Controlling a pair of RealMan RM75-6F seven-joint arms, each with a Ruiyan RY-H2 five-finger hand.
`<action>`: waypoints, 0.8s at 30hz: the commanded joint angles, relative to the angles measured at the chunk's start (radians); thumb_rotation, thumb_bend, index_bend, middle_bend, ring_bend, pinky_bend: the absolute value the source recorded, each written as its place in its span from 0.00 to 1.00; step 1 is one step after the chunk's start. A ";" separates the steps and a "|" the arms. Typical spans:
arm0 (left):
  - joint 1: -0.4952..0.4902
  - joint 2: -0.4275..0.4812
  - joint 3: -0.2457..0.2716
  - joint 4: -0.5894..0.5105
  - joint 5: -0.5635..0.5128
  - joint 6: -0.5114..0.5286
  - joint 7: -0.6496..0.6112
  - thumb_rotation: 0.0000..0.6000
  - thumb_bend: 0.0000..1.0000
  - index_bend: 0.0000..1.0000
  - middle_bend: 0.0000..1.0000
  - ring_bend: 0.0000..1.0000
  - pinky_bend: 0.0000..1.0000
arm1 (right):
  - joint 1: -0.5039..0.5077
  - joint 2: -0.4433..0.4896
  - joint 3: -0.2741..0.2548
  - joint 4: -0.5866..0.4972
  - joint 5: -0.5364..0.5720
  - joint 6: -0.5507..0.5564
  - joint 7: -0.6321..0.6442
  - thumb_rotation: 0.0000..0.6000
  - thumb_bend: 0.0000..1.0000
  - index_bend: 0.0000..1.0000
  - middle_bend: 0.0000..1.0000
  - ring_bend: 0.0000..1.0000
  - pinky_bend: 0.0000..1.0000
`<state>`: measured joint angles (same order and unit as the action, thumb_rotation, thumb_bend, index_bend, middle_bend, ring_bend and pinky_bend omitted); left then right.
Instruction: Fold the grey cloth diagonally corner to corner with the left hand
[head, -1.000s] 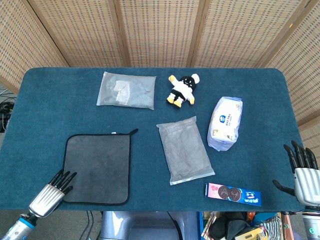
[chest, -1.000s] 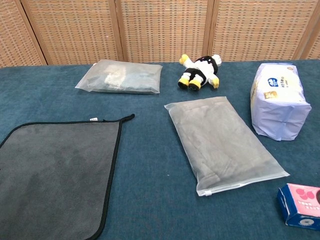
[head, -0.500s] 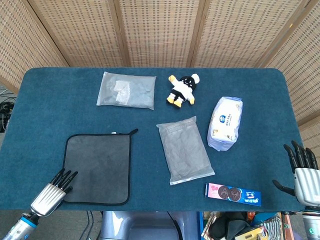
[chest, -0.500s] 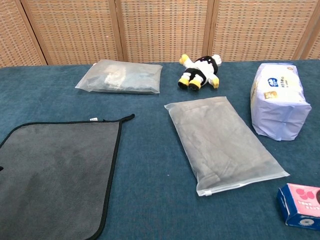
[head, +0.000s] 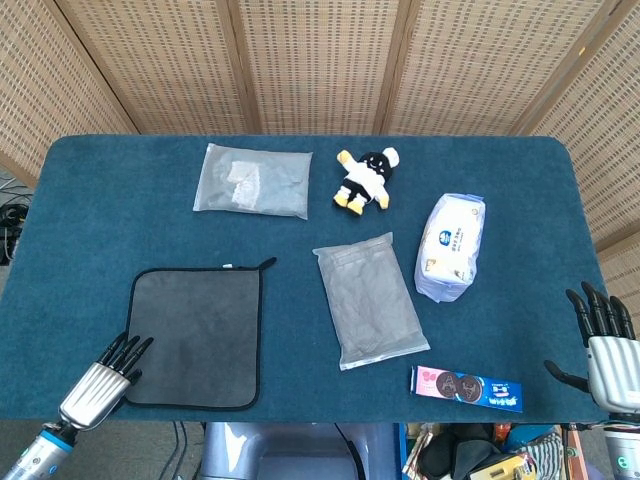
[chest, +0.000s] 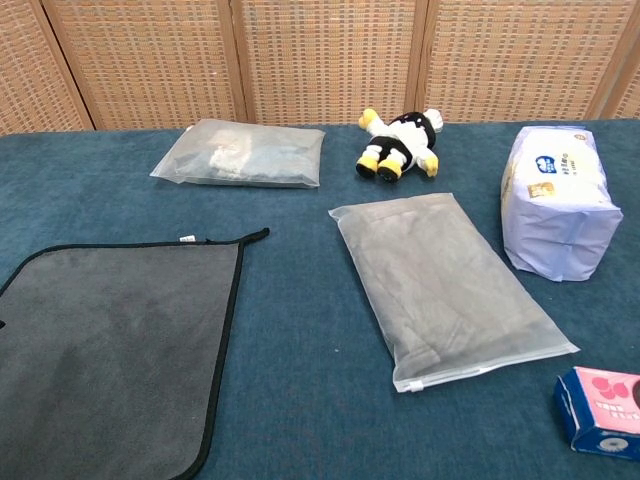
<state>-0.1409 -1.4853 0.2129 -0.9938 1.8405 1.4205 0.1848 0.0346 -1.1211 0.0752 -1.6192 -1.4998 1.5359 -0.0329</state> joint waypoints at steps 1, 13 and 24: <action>-0.003 -0.006 -0.002 0.005 -0.005 -0.005 -0.004 1.00 0.30 0.54 0.00 0.00 0.00 | 0.000 -0.001 0.000 0.000 0.000 0.000 -0.001 1.00 0.00 0.00 0.00 0.00 0.00; -0.014 -0.016 -0.004 0.004 -0.013 -0.013 -0.014 1.00 0.36 0.57 0.00 0.00 0.00 | -0.001 0.000 0.000 0.000 -0.003 0.002 0.001 1.00 0.00 0.00 0.00 0.00 0.00; -0.033 0.008 -0.028 -0.030 -0.030 -0.009 -0.012 1.00 0.36 0.57 0.00 0.00 0.00 | -0.001 0.001 0.000 0.001 -0.004 0.002 0.007 1.00 0.00 0.00 0.00 0.00 0.00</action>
<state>-0.1700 -1.4804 0.1892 -1.0195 1.8129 1.4125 0.1725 0.0337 -1.1202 0.0755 -1.6180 -1.5034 1.5375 -0.0261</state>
